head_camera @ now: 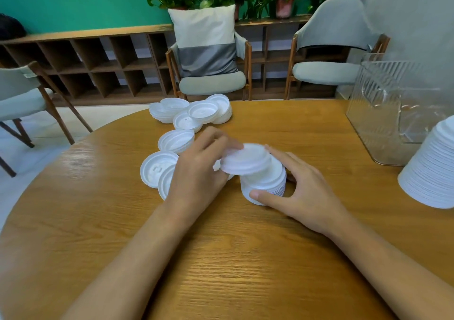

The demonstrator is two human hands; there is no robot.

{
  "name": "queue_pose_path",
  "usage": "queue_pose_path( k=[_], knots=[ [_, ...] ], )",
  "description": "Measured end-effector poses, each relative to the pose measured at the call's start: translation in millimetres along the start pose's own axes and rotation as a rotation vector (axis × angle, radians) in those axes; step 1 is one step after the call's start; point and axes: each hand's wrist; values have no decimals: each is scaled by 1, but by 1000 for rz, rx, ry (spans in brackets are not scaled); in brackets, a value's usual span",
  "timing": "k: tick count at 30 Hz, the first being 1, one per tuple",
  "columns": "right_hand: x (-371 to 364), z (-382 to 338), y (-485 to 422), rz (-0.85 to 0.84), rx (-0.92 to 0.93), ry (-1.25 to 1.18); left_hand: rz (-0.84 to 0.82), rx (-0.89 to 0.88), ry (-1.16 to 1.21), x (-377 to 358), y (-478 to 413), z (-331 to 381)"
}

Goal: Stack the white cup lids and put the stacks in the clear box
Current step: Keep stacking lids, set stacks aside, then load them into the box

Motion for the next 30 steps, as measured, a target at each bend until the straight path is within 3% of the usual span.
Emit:
queue_pose_path(
  k=[5, 11, 20, 30],
  knots=[
    [-1, 1, 0, -1, -14, -13, -114, -72, 66, -6, 4, 2],
    [-1, 2, -2, 26, 45, -33, -289, -16, 256, 8, -1, 9],
    [0, -4, 1, 3, 36, -65, -210, 161, 297, 9, -7, 15],
    [3, 0, 1, -27, -11, -71, -339, 371, 398, 2, -5, 16]
  ],
)
Point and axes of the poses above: each hand's wrist, its own y-axis away from the middle knuckle, its own x-axis out of the back of the hand, z = x × y, and after that the axes turned 8 degrees about -x, right-handed
